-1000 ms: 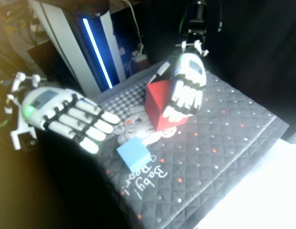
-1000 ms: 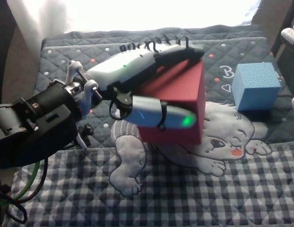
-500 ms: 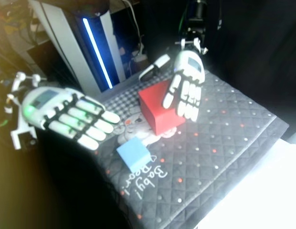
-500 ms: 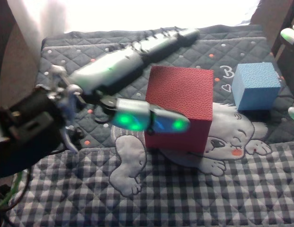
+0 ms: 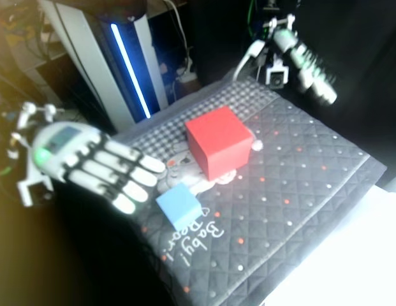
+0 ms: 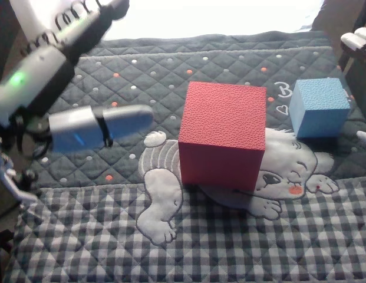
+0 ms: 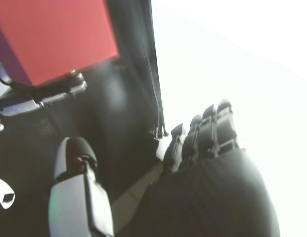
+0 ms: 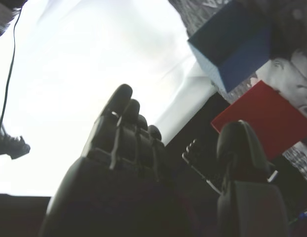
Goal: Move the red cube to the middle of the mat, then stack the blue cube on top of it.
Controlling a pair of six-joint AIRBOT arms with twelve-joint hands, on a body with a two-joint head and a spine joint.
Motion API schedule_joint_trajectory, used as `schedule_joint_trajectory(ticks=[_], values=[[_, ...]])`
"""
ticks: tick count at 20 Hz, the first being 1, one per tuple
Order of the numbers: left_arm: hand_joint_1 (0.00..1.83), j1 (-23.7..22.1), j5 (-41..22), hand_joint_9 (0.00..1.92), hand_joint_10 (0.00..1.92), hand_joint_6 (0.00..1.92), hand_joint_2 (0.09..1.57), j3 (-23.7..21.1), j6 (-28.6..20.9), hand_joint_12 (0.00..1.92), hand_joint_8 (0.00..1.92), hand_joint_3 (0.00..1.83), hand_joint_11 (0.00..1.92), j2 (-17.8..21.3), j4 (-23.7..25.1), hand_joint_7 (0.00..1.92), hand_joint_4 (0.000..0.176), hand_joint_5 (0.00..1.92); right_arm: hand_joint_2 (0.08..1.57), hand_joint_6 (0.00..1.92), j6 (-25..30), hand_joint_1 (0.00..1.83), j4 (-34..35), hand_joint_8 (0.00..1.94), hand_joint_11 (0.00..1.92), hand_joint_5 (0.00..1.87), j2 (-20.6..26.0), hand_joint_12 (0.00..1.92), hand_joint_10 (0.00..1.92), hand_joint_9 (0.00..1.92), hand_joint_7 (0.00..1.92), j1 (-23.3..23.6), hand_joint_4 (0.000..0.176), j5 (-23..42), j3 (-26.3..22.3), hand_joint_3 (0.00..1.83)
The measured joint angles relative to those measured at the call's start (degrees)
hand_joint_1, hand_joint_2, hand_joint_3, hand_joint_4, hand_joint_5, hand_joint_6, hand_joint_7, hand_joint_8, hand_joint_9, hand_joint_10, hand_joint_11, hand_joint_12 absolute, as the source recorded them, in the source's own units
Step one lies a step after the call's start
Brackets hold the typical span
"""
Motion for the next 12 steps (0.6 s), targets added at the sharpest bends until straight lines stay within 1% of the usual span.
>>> schedule_joint_trajectory(ticks=[1, 2, 3, 4, 5, 6, 7, 8, 9, 10, 12], values=[[0.61, 0.39, -0.13, 0.00, 0.00, 0.00, 0.94, -0.17, 0.11, 0.00, 0.00, 0.02, 0.00, 0.02, -0.07, 0.00, 0.109, 0.00, 1.11, 0.00, 1.57, 0.93, 0.35, 0.01, 0.00, 0.00, -0.74, 1.22, 0.40, 0.02, 0.03, 0.50, 0.000, -1.20, 1.14, 0.00], [0.61, 0.83, -1.09, 0.00, 0.00, 0.00, 0.94, -0.48, 0.11, 0.00, 0.00, 0.02, 0.00, 0.07, -0.94, 0.00, 0.107, 0.00, 1.11, 0.00, 3.48, 0.93, 1.03, 0.01, 0.00, 0.00, -2.10, 1.23, 0.40, 0.02, 0.03, 1.49, 0.000, -3.15, 3.13, 0.00], [0.59, 1.49, -2.51, 0.00, 0.00, 0.00, 0.95, -0.50, 0.11, 0.00, 0.00, 0.02, 0.00, 0.31, -1.75, 0.00, 0.099, 0.00, 1.12, 0.00, 3.96, 0.92, 1.16, 0.00, 0.00, 0.00, -3.08, 1.21, 0.41, 0.01, 0.03, 2.54, 0.000, -4.79, 4.28, 0.00], [0.55, 2.54, -3.85, 0.00, 0.00, 0.00, 0.93, -1.01, 0.24, 0.00, 0.00, 0.01, 0.00, 1.14, -3.13, 0.00, 0.066, 0.00, 1.10, 0.00, 4.02, 0.88, 0.90, 0.00, 0.00, 0.00, -4.39, 1.14, 0.37, 0.02, 0.04, 4.07, 0.000, -6.80, 5.35, 0.00], [0.55, 2.99, -4.83, 0.00, 0.00, 0.00, 0.93, -1.25, 0.35, 0.00, 0.00, 0.01, 0.00, 1.40, -3.98, 0.00, 0.066, 0.00, 1.10, 0.00, 4.00, 0.88, 0.76, 0.00, 0.00, 0.00, -5.03, 1.14, 0.37, 0.02, 0.04, 4.76, 0.000, -7.80, 5.92, 0.00], [0.56, 3.58, -6.40, 0.00, 0.00, 0.00, 0.93, -1.33, 0.52, 0.00, 0.00, 0.01, 0.00, 1.51, -4.76, 0.00, 0.060, 0.00, 1.09, 0.00, 4.04, 0.88, 0.59, 0.00, 0.00, 0.00, -6.23, 1.07, 0.33, 0.03, 0.04, 6.08, 0.000, -9.53, 7.04, 0.00], [0.57, 4.09, -7.34, 0.00, 0.00, 0.00, 0.93, -1.49, 0.61, 0.00, 0.00, 0.01, 0.00, 1.51, -5.22, 0.00, 0.046, 0.00, 1.08, 0.00, 4.07, 0.88, 0.55, 0.00, 0.00, 0.00, -7.30, 1.05, 0.32, 0.04, 0.05, 6.91, 0.000, -10.80, 7.87, 0.00], [0.57, 4.46, -7.98, 0.00, 0.00, 0.00, 0.94, -1.84, 0.68, 0.00, 0.00, 0.01, 0.00, 1.62, -5.73, 0.00, 0.049, 0.00, 1.04, 0.00, 4.07, 0.84, 0.31, 0.00, 0.00, 0.00, -8.50, 0.93, 0.32, 0.02, 0.04, 7.82, 0.000, -12.04, 8.87, 0.00], [0.56, 4.46, -7.80, 0.00, 0.00, 0.00, 0.94, -1.81, 0.70, 0.00, 0.00, 0.01, 0.00, 1.81, -5.49, 0.00, 0.051, 0.00, 1.05, 0.00, 4.09, 0.85, 0.11, 0.00, 0.00, 0.00, -9.35, 0.90, 0.31, 0.02, 0.03, 8.48, 0.000, -13.66, 9.60, 0.00], [0.56, 4.48, -8.07, 0.00, 0.00, 0.00, 0.94, -1.81, 0.68, 0.00, 0.00, 0.01, 0.00, 1.88, -5.42, 0.00, 0.071, 0.00, 1.06, 0.00, 4.09, 0.90, 0.04, 0.00, 0.00, 0.00, -10.03, 0.94, 0.34, 0.02, 0.01, 8.92, 0.000, -15.04, 10.23, 0.00], [0.56, 4.46, -8.15, 0.00, 0.00, 0.00, 0.93, -1.81, 0.68, 0.00, 0.00, 0.00, 0.00, 1.88, -5.40, 0.00, 0.082, 0.00, 1.10, 0.00, 4.13, 0.97, 0.33, 0.00, 0.00, 0.01, -11.23, 1.07, 0.43, 0.00, 0.02, 9.88, 0.000, -17.81, 11.78, 0.01]])
